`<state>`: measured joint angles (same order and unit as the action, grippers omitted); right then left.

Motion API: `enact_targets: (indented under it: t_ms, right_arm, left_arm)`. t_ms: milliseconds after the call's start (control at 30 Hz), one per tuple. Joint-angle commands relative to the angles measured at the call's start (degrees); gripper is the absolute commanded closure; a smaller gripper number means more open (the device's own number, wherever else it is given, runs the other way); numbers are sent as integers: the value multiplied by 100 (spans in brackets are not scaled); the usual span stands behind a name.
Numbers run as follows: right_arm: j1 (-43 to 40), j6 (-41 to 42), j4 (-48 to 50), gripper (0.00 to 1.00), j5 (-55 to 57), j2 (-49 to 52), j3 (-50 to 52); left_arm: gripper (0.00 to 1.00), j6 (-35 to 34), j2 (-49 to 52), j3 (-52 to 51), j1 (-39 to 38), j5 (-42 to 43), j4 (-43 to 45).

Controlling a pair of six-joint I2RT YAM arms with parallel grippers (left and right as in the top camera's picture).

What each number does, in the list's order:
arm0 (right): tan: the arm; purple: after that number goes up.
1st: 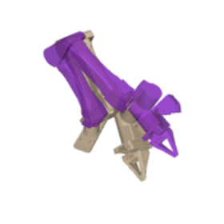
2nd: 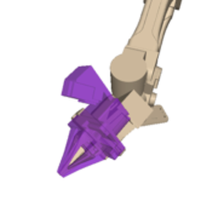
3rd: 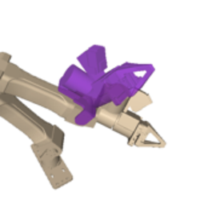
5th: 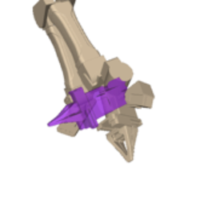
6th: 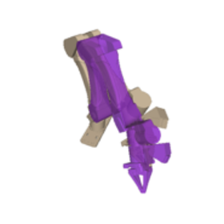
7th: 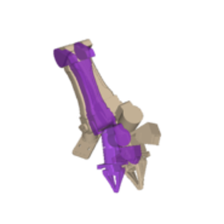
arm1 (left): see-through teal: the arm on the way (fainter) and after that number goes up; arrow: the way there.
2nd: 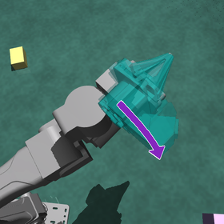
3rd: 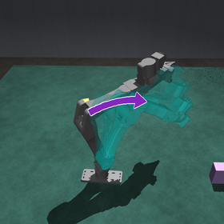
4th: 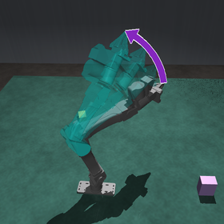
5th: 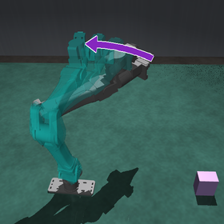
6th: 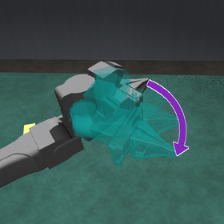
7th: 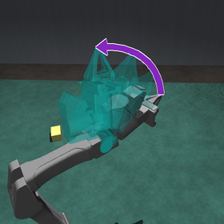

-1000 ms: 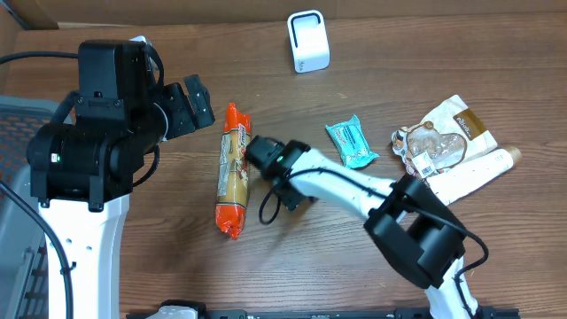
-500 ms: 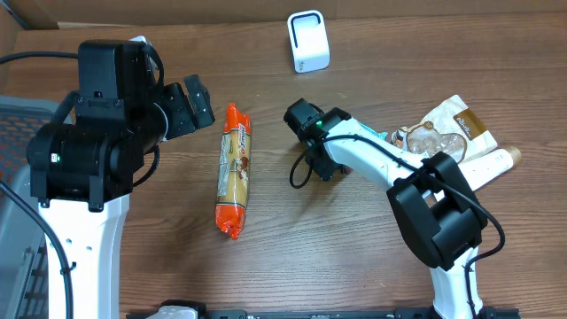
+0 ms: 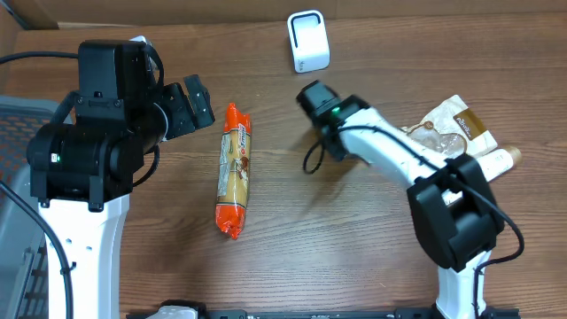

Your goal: Scan the item barcode

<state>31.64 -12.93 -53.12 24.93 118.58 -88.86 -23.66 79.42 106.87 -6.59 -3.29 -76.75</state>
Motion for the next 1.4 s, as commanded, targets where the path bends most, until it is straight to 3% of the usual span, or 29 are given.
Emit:
enact_targets:
  t_ms: [0, 100, 767, 1133, 1267, 1367]
  right_arm:
    - [-275, -387, 15, 48, -828, 83, -109]
    - [-409, -387, 11, 51, -1172, 125, -109]
    - [-485, -551, -96, 44, -1429, 127, -109]
    - [-623, -551, 66, 44, -1460, 658, 168]
    - [-623, -479, 83, 50, -1475, 763, 435]
    - [-621, -319, 20, 63, -1475, 778, 529]
  left_arm:
    - [1, -37, 9, 90, 20, -28, 7]
    - [0, -37, 9, 90, 20, -28, 7]
    - [0, -37, 9, 90, 20, -28, 7]
    - [0, -37, 9, 90, 20, -28, 7]
    - [1, -37, 9, 90, 20, -28, 7]
    - [1, -37, 9, 90, 20, -28, 7]
